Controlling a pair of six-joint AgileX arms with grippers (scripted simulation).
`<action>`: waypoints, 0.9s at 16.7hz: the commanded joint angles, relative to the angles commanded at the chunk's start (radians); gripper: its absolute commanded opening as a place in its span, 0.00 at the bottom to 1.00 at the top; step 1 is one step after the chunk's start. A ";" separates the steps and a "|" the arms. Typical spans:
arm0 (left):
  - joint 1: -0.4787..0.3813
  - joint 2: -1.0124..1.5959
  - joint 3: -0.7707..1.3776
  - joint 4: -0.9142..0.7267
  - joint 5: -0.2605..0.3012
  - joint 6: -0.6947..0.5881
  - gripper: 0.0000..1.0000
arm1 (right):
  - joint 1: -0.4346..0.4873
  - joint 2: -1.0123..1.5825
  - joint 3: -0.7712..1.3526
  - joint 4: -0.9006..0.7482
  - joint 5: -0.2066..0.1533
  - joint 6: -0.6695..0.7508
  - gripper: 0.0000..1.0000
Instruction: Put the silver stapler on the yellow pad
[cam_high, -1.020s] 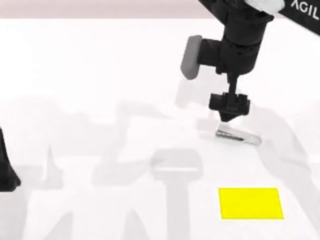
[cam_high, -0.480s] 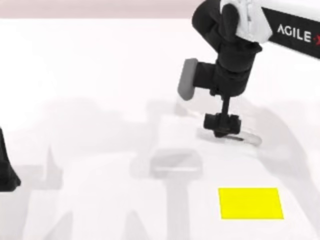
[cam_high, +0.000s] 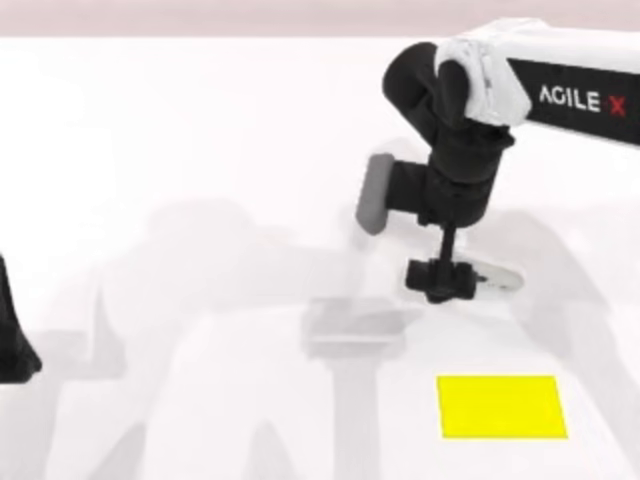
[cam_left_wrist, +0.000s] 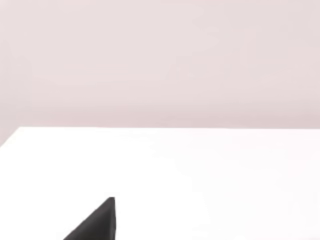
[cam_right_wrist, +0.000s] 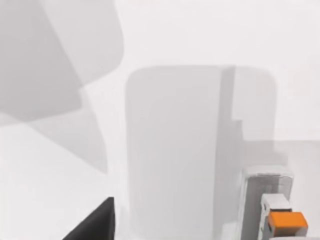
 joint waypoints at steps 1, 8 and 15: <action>0.000 0.000 0.000 0.000 0.000 0.000 1.00 | 0.000 0.000 0.000 0.000 0.000 0.000 0.92; 0.000 0.000 0.000 0.000 0.000 0.000 1.00 | 0.000 0.000 0.000 0.000 0.000 0.000 0.40; 0.000 0.000 0.000 0.000 0.000 0.000 1.00 | 0.000 0.000 0.000 0.000 0.000 0.000 0.00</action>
